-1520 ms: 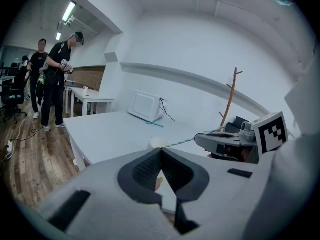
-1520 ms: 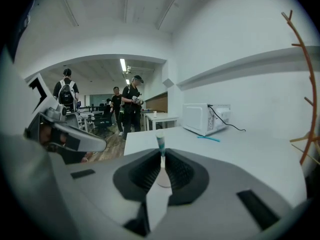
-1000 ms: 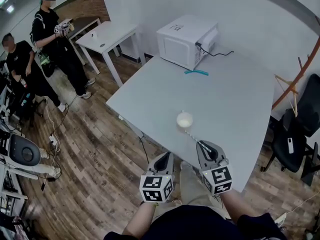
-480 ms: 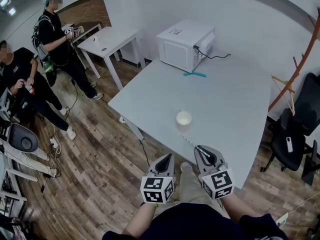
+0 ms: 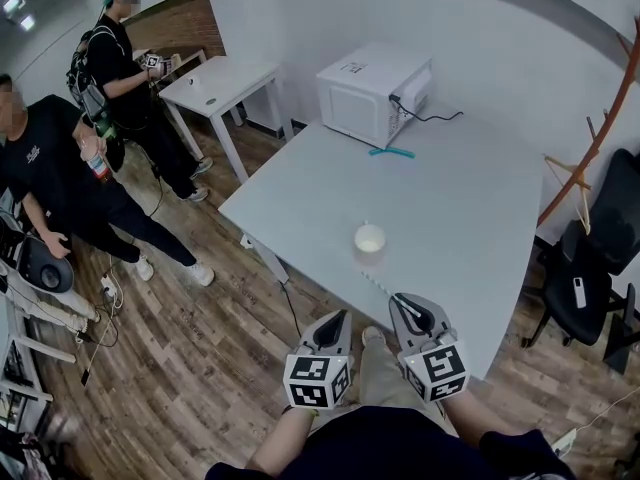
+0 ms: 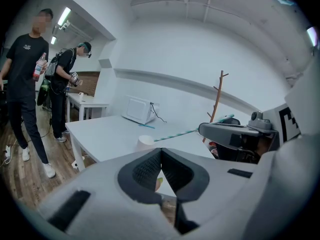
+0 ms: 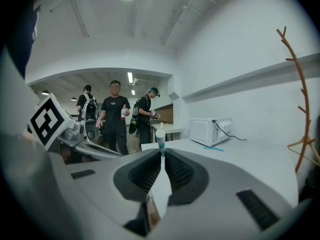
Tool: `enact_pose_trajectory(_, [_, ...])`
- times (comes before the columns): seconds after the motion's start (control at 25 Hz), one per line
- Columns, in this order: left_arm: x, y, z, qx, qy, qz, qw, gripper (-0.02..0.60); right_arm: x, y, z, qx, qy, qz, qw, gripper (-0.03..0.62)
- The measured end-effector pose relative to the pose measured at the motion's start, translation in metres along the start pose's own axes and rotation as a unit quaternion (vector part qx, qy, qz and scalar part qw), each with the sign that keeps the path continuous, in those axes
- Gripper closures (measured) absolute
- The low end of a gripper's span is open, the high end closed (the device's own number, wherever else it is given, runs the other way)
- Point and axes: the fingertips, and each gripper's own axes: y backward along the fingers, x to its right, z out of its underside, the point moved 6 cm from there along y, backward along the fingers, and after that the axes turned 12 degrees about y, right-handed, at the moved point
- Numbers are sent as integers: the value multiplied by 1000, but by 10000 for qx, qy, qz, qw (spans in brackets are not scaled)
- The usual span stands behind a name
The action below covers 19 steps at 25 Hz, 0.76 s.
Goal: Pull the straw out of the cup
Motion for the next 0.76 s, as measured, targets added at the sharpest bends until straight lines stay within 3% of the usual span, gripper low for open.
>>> enact_pose_trajectory(0.76, [6,-6,4,-69,29,62,10000,565,2,2,3,3,-25,44,10000,551])
